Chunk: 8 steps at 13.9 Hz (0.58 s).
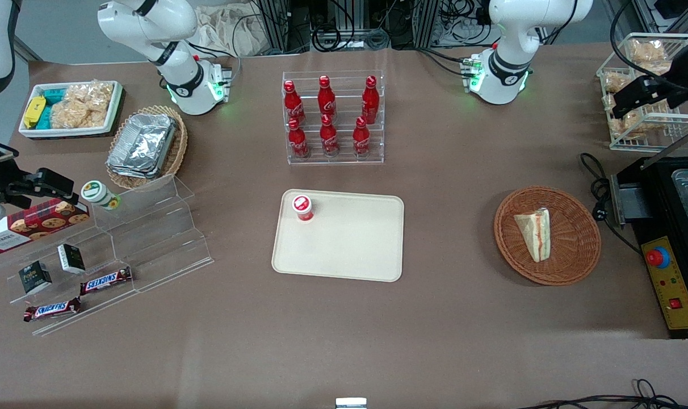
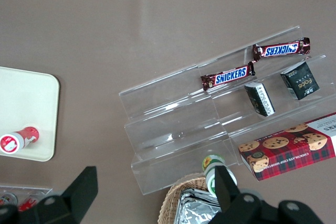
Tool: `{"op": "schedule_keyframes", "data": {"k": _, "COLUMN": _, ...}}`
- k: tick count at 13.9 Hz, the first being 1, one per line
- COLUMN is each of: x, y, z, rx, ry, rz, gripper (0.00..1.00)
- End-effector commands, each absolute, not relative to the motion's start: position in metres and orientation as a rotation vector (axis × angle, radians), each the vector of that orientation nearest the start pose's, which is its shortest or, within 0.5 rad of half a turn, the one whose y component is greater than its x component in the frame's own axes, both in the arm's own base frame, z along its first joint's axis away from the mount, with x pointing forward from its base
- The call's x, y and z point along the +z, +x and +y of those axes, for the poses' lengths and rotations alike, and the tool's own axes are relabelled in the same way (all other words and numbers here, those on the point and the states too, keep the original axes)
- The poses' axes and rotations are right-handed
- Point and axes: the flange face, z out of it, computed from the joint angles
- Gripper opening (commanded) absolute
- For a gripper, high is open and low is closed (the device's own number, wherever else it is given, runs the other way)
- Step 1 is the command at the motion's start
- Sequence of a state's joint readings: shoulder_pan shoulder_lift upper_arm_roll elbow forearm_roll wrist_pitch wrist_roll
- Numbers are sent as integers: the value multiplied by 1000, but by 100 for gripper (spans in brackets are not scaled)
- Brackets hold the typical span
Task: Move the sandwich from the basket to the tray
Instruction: 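Move the left gripper toward the sandwich in the wicker basket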
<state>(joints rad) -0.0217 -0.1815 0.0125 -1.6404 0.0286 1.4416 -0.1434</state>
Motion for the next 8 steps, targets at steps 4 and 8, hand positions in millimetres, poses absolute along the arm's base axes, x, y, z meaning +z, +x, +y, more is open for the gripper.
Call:
{"op": "schedule_keyframes", "data": {"k": 4, "x": 675, "y": 490, "z": 20, "rx": 44, "ry": -3151, "rz": -147, "gripper": 100}}
{"op": "schedule_keyframes", "data": {"k": 8, "x": 606, "y": 530, "z": 38, "rx": 186, "ry": -3147, "rz": -221, "gripper": 100}}
